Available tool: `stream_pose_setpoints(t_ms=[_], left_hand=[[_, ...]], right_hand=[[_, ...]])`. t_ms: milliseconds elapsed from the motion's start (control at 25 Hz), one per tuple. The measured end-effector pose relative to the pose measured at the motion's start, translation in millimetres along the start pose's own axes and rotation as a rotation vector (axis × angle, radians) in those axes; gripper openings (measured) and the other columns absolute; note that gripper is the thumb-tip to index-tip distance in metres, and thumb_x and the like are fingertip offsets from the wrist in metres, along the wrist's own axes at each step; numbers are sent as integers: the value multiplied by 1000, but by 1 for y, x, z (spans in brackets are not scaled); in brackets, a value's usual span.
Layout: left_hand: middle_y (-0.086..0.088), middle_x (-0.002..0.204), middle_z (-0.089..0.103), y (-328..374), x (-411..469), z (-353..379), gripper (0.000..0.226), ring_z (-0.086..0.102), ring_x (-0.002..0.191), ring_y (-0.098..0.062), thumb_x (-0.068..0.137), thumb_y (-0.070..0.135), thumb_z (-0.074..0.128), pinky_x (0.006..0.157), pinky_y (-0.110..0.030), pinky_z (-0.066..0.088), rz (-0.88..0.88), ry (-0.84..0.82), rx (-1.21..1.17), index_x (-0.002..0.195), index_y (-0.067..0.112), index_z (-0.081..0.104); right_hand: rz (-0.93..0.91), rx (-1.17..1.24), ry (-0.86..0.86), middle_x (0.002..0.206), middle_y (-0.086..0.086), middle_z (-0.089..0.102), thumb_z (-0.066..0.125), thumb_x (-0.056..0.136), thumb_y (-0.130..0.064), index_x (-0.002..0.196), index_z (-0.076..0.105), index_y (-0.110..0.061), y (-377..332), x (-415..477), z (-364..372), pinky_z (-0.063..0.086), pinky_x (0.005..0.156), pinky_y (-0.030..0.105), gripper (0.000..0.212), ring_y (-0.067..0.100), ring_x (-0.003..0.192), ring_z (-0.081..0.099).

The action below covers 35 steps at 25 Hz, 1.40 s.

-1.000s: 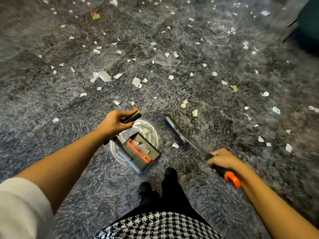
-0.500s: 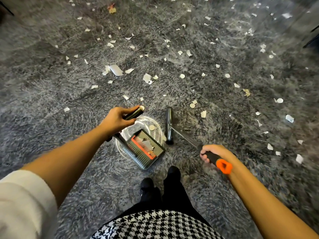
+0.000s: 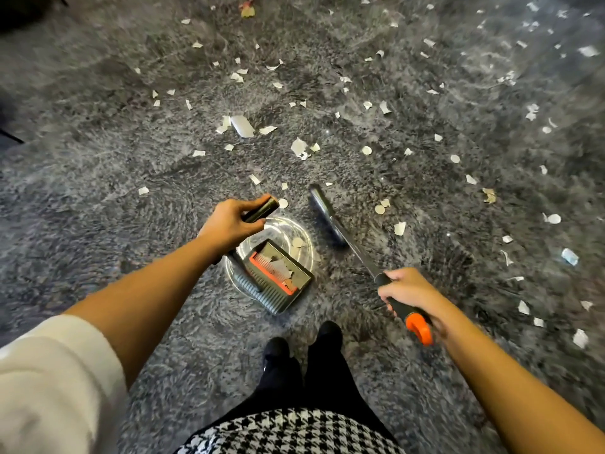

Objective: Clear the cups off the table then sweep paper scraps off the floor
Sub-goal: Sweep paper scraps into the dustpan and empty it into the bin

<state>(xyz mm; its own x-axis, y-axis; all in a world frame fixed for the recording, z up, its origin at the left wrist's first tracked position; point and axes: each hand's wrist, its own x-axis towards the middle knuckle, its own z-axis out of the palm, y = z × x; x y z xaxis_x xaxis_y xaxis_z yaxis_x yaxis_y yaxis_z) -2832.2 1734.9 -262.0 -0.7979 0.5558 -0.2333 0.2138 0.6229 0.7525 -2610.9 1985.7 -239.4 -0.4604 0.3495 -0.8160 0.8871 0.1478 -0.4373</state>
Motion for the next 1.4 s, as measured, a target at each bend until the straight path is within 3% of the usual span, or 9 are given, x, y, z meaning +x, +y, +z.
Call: stream_pose_setpoints(t_ms=[120,240,400,560,640,760,880,1080,1400], left_hand=[[4,79,65,0,4,-2,51,43,39,5,84,15,69,43,-12,38,-20,-26,-34,130,32,55],[1,85,67,3,7,-3,51,48,43,1,84,16,69,47,-17,42,-30,-31,-31,130,32,54],[4,74,63,3,12,-7,50,44,44,-3,85,18,69,50,-24,42,-44,-36,-8,131,32,54],[10,74,62,2,14,-10,50,46,40,-1,85,18,69,46,-20,44,-45,-37,-19,130,33,54],[9,75,63,2,14,-11,50,46,41,-1,85,18,69,47,-20,44,-45,-37,-19,130,34,54],[5,77,65,2,14,-11,50,47,41,-2,85,18,69,47,-22,44,-48,-41,-19,130,36,54],[9,79,63,3,13,-10,51,49,39,4,85,14,69,40,-11,39,-34,-38,-61,130,33,55],[6,92,66,17,20,4,51,50,42,7,83,11,70,42,-12,44,38,-61,-73,127,32,57],[1,89,69,88,80,59,51,45,40,10,84,8,68,43,-10,39,195,-190,-60,130,25,57]], right_hand=[[-27,-278,-81,94,23,63,61,78,4,129,42,16,-6,21,12,37,52,30,55,23,54,50],[13,-415,-207,85,13,61,63,80,0,122,48,10,-6,27,30,41,44,23,46,20,50,54],[-5,-411,-314,130,17,53,60,81,0,137,38,5,-3,22,32,42,41,22,60,16,45,55],[-67,-338,-311,85,12,72,58,78,4,143,39,-9,-7,4,-4,45,46,24,69,13,43,55],[-61,-268,-321,59,4,69,57,79,7,143,40,-10,-7,-4,-22,46,44,25,69,13,39,55],[-49,-186,-299,73,13,69,58,78,9,141,43,-12,-2,-16,-34,48,44,27,68,16,41,56],[-52,-154,-244,89,21,70,59,77,9,140,44,-13,6,-19,-38,49,46,29,68,20,45,58],[1,-16,-121,62,5,70,62,75,10,139,46,-11,21,-18,-50,46,41,22,69,17,41,58],[107,154,145,88,23,66,64,76,11,124,58,1,49,-20,-91,40,33,16,49,13,30,53]])
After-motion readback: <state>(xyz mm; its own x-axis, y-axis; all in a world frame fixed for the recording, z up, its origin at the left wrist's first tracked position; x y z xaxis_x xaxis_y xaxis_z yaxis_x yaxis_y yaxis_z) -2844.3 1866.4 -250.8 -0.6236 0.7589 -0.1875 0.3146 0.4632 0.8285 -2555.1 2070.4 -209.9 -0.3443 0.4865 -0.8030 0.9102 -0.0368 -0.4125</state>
